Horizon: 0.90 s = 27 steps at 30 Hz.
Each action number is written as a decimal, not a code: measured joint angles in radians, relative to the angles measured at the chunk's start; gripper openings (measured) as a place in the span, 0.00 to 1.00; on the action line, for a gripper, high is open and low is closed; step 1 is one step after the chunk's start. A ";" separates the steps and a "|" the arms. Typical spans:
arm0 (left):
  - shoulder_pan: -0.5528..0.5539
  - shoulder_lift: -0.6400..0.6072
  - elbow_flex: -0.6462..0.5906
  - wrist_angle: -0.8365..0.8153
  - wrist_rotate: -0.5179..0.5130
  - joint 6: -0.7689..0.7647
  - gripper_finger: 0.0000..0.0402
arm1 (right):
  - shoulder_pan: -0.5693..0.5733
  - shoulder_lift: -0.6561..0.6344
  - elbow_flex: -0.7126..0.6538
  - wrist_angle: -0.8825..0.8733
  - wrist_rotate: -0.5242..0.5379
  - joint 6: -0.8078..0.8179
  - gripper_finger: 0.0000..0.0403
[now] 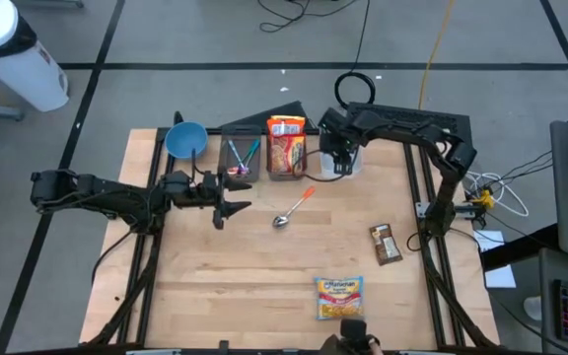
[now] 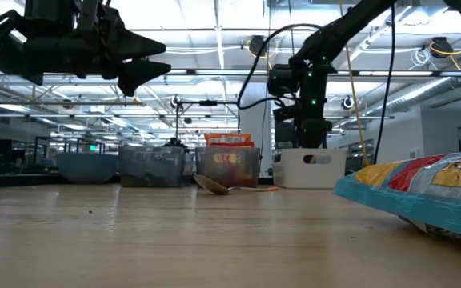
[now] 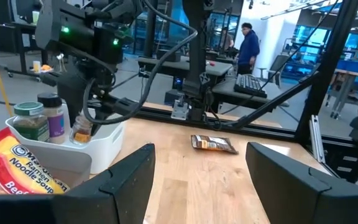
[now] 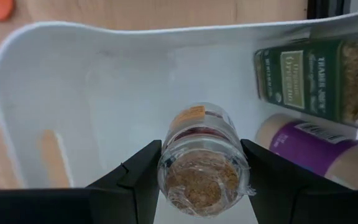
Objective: Pick & Place Food Item
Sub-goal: Put the brown seasoning bottle into the white bin
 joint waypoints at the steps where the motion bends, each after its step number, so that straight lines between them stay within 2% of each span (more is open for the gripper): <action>1: 0.002 0.000 0.000 0.000 0.000 0.000 0.65 | 0.000 0.006 0.010 -0.003 0.000 -0.008 0.45; 6: 0.004 0.000 0.000 0.000 0.003 0.000 0.66 | 0.000 0.007 0.058 0.005 -0.051 -0.031 0.45; 11: 0.004 0.000 0.000 0.000 0.045 -0.002 0.64 | 0.000 0.007 0.074 0.003 -0.052 -0.035 0.45; 27: 0.004 0.000 0.000 -0.001 0.046 0.002 0.64 | 0.003 0.007 0.075 0.009 -0.055 -0.076 0.45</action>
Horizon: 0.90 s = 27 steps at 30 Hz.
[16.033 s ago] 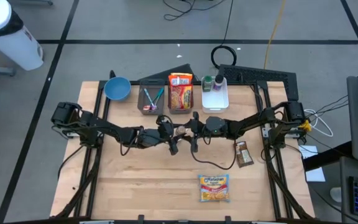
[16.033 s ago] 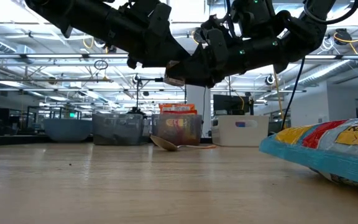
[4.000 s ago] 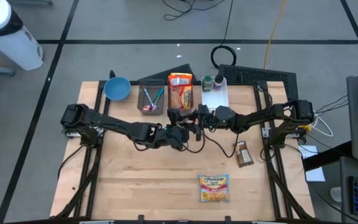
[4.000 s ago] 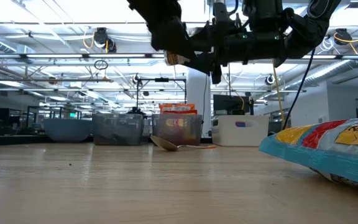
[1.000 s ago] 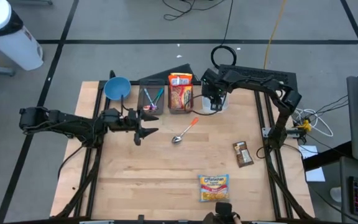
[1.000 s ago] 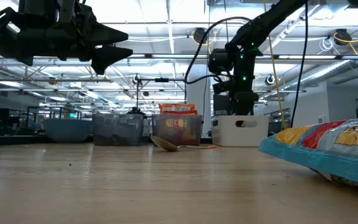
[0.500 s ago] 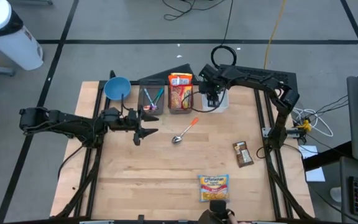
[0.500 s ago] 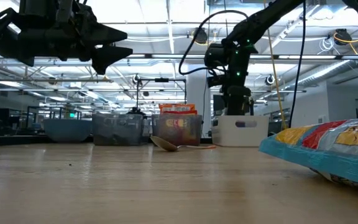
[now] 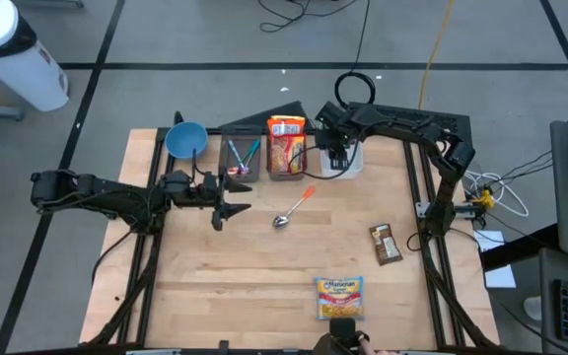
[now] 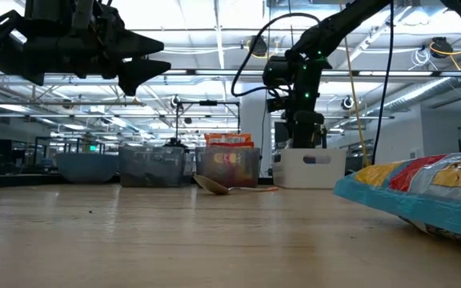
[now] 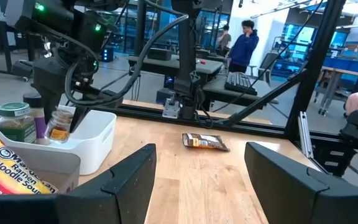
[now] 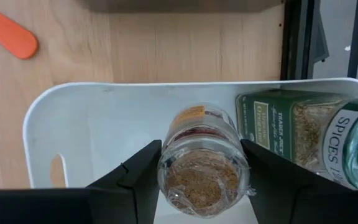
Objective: Pick & Place Food Item
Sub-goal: Put the brown seasoning bottle into the white bin
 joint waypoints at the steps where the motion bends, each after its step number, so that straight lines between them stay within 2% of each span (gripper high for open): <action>1: 0.000 0.000 0.000 0.000 0.000 0.002 0.63 | 0.000 0.000 0.000 0.000 0.000 -0.001 0.45; 6: 0.000 0.000 0.000 0.000 0.021 0.006 0.64 | 0.000 0.004 0.000 0.003 -0.053 -0.008 0.45; 16: 0.000 0.000 0.000 -0.010 0.029 0.006 0.64 | 0.011 0.081 -0.001 -0.007 -0.017 -0.037 0.45; 27: 0.000 0.000 0.000 -0.022 0.033 0.014 0.64 | 0.012 0.082 -0.001 -0.023 -0.026 -0.071 0.45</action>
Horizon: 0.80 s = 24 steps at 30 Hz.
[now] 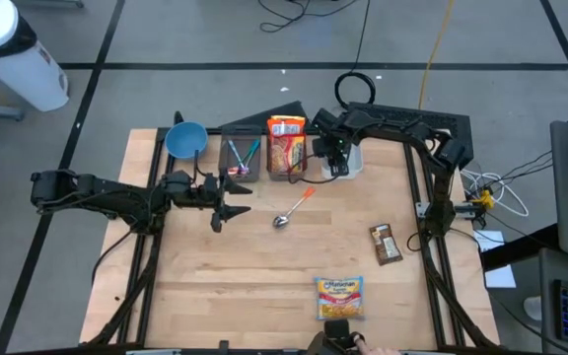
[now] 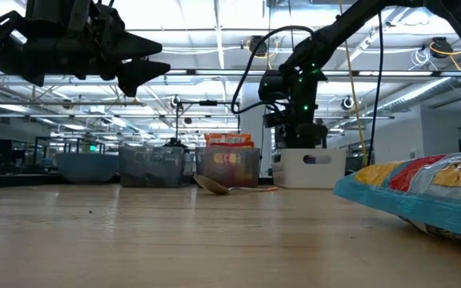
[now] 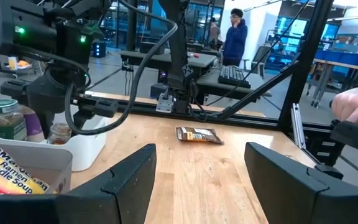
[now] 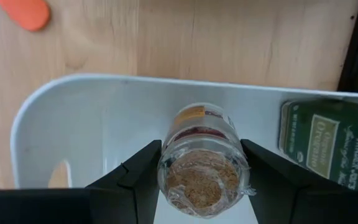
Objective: Pick & Place Food Item
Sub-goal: Put the brown seasoning bottle into the white bin
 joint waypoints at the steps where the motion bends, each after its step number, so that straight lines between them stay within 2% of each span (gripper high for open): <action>1: 0.000 0.000 0.000 0.000 0.000 0.000 0.64 | 0.000 0.000 0.000 0.000 -0.001 -0.005 0.45; 24: 0.000 0.000 0.000 -0.001 0.011 0.015 0.64 | -0.015 0.005 0.000 0.004 -0.053 -0.056 0.45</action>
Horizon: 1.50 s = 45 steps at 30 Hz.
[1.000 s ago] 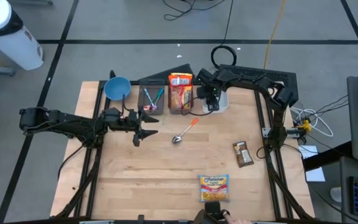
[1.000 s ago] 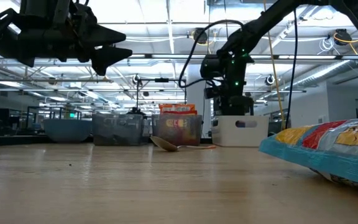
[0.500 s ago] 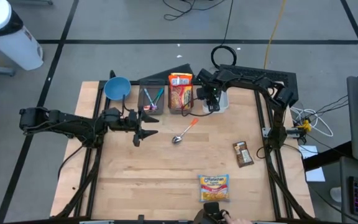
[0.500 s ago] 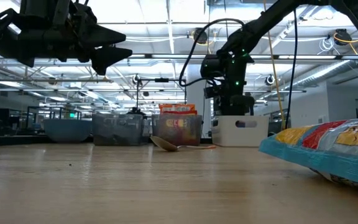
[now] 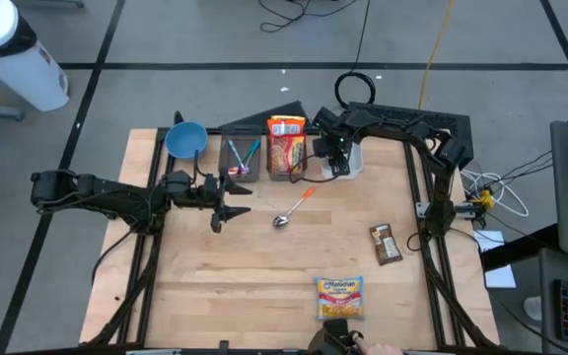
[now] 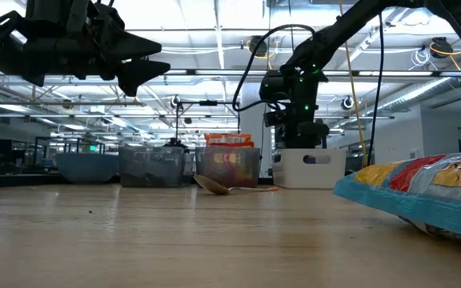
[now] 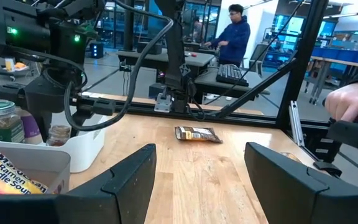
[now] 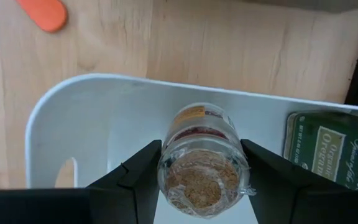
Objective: Pick & Place Food Item
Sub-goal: Put the brown seasoning bottle into the white bin, then put the orange spoon into the left black bin
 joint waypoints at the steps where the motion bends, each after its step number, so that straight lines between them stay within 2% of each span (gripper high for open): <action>1: 0.000 0.000 0.000 0.000 0.000 0.000 0.64 | 0.000 0.010 0.002 0.002 0.000 -0.004 0.45; 7: 0.000 0.000 0.000 0.001 0.001 -0.003 0.64 | -0.004 0.069 0.050 -0.028 0.006 0.012 0.45; 20: 0.000 0.000 0.000 -0.023 0.007 -0.011 0.64 | 0.006 0.071 0.059 -0.025 0.012 -0.012 0.45; 24: 0.000 0.000 0.000 -0.024 0.007 -0.014 0.64 | 0.025 0.071 0.059 -0.011 0.082 -0.015 0.57; 28: 0.000 0.000 0.000 -0.025 0.007 -0.014 0.64 | 0.030 0.071 0.059 -0.002 0.082 -0.015 0.67; 41: 0.000 0.000 0.000 -0.025 0.031 -0.024 0.64 | 0.030 0.061 0.059 0.006 0.089 -0.008 0.70; 45: 0.000 0.000 0.000 -0.025 0.031 -0.029 0.64 | 0.035 0.030 0.060 0.009 0.125 -0.009 0.70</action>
